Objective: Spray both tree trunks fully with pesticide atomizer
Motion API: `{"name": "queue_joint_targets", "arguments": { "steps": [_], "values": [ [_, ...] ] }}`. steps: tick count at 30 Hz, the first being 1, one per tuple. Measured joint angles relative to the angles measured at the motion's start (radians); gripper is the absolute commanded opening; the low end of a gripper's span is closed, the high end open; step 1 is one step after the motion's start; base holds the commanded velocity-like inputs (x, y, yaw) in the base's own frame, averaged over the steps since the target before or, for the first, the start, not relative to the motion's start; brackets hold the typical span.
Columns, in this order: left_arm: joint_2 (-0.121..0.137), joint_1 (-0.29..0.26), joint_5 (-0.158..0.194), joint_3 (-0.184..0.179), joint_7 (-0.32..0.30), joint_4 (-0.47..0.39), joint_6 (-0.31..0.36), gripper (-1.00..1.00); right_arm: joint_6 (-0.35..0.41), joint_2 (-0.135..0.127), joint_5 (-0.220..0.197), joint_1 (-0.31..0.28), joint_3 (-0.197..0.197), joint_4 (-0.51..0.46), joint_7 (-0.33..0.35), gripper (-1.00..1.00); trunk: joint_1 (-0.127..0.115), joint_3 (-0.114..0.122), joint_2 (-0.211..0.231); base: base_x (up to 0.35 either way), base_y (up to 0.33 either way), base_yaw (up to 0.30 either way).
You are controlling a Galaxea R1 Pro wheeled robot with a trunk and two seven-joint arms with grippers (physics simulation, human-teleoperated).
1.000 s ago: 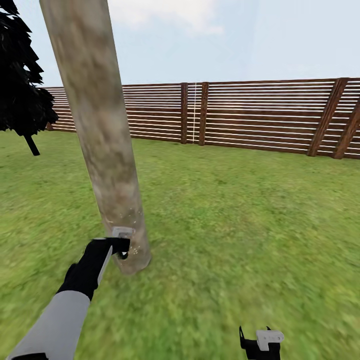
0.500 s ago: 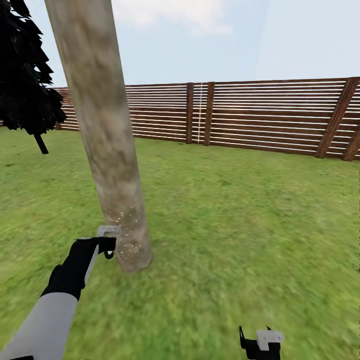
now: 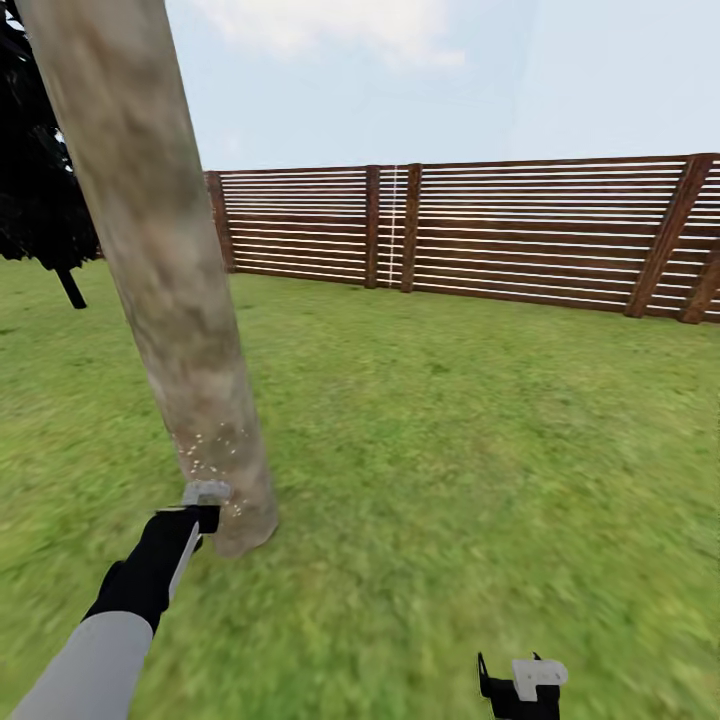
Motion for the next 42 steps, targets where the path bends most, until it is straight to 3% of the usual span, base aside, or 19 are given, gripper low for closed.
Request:
{"name": "queue_joint_targets", "arguments": {
  "steps": [3,5,8,20,24,32,37,42],
  "values": [
    [-0.007,0.031,0.021,0.002,0.001,0.019,-0.009,-1.00,0.000,0.000,0.000,0.000,0.000,0.000,0.001,1.00,0.000,0.000,0.000,0.112,-0.272,0.000],
    [-0.012,0.045,0.040,0.001,0.001,0.042,-0.052,-1.00,0.000,0.000,0.000,0.000,0.000,0.000,0.001,1.00,0.000,0.000,0.000,0.112,-0.272,0.000],
    [-0.013,0.048,0.041,0.000,0.005,0.047,-0.084,-1.00,0.000,0.000,0.000,0.000,0.000,0.000,0.000,1.00,0.000,0.000,0.000,0.112,-0.272,0.046],
    [-0.004,0.048,0.041,0.008,0.013,0.038,-0.084,-1.00,0.000,0.000,0.000,0.000,0.000,0.000,0.000,1.00,0.000,0.000,0.000,0.120,-0.258,0.265],
    [-0.003,0.048,0.040,0.067,0.012,0.037,-0.085,-1.00,0.000,0.000,0.000,0.000,0.000,0.000,0.001,1.00,0.000,0.000,0.000,0.001,-0.277,0.275],
    [-0.013,0.049,0.033,0.062,0.010,0.048,-0.069,-1.00,0.000,-0.001,0.000,0.000,-0.001,0.001,0.001,1.00,0.000,0.000,0.000,0.000,-0.277,0.067],
    [0.003,0.049,0.032,0.074,0.010,0.047,-0.066,-1.00,0.000,-0.002,0.000,0.000,0.000,0.000,-0.001,1.00,0.000,0.000,0.000,0.000,-0.277,0.001],
    [-0.003,0.049,0.034,0.071,0.011,0.051,-0.064,-1.00,0.000,-0.002,0.000,0.000,0.000,0.000,-0.001,1.00,0.000,0.000,0.000,0.034,-0.277,0.216]
  ]
}}
